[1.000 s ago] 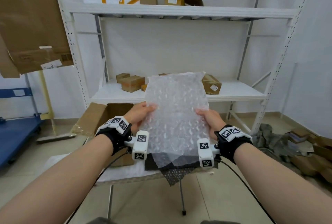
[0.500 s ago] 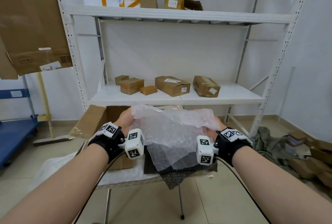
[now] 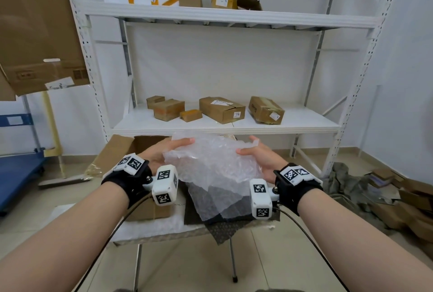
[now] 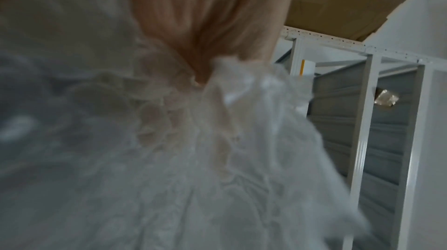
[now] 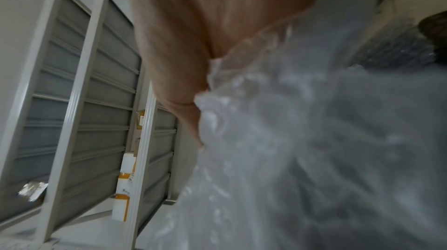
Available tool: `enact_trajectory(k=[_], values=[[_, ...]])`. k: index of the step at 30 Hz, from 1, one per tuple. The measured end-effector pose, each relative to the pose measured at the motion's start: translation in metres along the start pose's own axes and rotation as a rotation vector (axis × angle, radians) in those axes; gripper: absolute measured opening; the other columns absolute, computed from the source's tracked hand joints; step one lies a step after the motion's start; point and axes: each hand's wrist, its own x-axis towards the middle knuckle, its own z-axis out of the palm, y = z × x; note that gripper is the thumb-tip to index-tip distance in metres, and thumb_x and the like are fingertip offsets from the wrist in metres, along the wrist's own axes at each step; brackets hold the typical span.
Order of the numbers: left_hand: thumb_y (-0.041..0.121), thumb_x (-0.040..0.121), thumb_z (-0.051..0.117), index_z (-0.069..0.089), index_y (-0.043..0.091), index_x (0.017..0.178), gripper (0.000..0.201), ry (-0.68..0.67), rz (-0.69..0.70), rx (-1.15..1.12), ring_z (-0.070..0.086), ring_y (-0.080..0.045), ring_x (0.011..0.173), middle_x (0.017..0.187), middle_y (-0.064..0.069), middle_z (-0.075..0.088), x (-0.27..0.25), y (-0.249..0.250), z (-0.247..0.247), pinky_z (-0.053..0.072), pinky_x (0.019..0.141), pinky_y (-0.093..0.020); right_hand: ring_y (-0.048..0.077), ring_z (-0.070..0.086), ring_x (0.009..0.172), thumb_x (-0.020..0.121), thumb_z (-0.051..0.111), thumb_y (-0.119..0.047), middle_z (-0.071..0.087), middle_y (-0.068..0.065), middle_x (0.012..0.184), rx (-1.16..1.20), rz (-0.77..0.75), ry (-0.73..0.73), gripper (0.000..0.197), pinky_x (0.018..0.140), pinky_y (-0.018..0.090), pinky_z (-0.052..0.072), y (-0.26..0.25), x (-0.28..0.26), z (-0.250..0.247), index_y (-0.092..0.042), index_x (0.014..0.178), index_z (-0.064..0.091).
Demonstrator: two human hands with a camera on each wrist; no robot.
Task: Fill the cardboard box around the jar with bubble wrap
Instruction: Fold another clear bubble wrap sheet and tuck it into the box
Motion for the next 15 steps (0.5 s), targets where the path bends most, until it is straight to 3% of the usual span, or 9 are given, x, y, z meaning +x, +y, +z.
enact_trajectory(k=[3, 6, 7, 9, 12, 13, 15], values=[[0.035, 0.088, 0.07, 0.061, 0.007, 0.128, 0.05, -0.168, -0.194, 0.111, 0.07, -0.026, 0.095, 0.118, -0.014, 0.07, -0.01, -0.002, -0.002, 0.059, 0.078, -0.036, 0.041, 0.059, 0.123, 0.086, 0.065, 0.012, 0.046, 0.019, 0.15, 0.062, -0.017, -0.013, 0.105, 0.102, 0.061, 0.046, 0.002, 0.002, -0.001, -0.031, 0.16, 0.005], [0.023, 0.082, 0.077, 0.057, 0.001, 0.129, 0.056, -0.113, -0.173, 0.262, 0.071, -0.029, 0.094, 0.115, -0.019, 0.071, -0.005, -0.006, -0.009, 0.059, 0.076, -0.038, 0.04, 0.059, 0.123, 0.074, 0.077, 0.011, 0.056, 0.02, 0.139, 0.045, -0.015, 0.001, 0.121, 0.109, 0.064, 0.039, 0.006, 0.009, -0.005, -0.034, 0.159, 0.004], [0.017, 0.08, 0.078, 0.057, 0.001, 0.129, 0.055, -0.071, -0.142, 0.29, 0.071, -0.031, 0.096, 0.114, -0.02, 0.071, -0.005, -0.005, -0.01, 0.058, 0.078, -0.04, 0.039, 0.06, 0.122, 0.073, 0.077, 0.012, 0.059, 0.02, 0.136, 0.047, -0.001, 0.012, 0.119, 0.108, 0.063, 0.04, 0.005, 0.006, -0.004, -0.033, 0.159, 0.008], [0.007, 0.079, 0.077, 0.057, 0.006, 0.127, 0.052, -0.011, -0.068, 0.298, 0.071, -0.032, 0.097, 0.115, -0.017, 0.071, -0.003, -0.004, -0.012, 0.059, 0.076, -0.042, 0.039, 0.065, 0.115, 0.076, 0.075, 0.013, 0.063, 0.02, 0.131, 0.041, 0.013, -0.007, 0.098, 0.097, 0.063, 0.05, 0.007, 0.004, -0.006, -0.023, 0.154, 0.029], [-0.003, 0.084, 0.069, 0.057, 0.012, 0.126, 0.046, 0.044, 0.028, 0.221, 0.07, -0.033, 0.096, 0.116, -0.014, 0.069, -0.002, 0.0, -0.011, 0.06, 0.07, -0.043, 0.036, 0.066, 0.113, 0.081, 0.068, 0.016, 0.066, 0.02, 0.128, -0.025, 0.058, -0.094, 0.064, 0.083, 0.05, 0.059, 0.012, 0.001, -0.006, -0.011, 0.138, 0.053], [-0.004, 0.086, 0.066, 0.057, 0.011, 0.125, 0.043, 0.066, 0.046, 0.202, 0.07, -0.034, 0.097, 0.115, -0.014, 0.069, -0.003, 0.001, -0.011, 0.06, 0.072, -0.045, 0.034, 0.063, 0.117, 0.081, 0.068, 0.016, 0.064, 0.019, 0.131, -0.129, 0.054, -0.077, 0.066, 0.082, 0.047, 0.058, 0.013, 0.003, -0.005, -0.013, 0.138, 0.052], [-0.003, 0.086, 0.066, 0.06, 0.008, 0.123, 0.04, 0.11, 0.096, 0.234, 0.07, -0.034, 0.097, 0.111, -0.014, 0.071, -0.004, 0.002, -0.01, 0.058, 0.08, -0.048, 0.032, 0.053, 0.127, 0.074, 0.08, 0.005, 0.052, 0.012, 0.145, -0.437, 0.034, 0.043, 0.092, 0.088, 0.047, 0.054, 0.015, 0.009, -0.005, -0.022, 0.149, 0.036]])
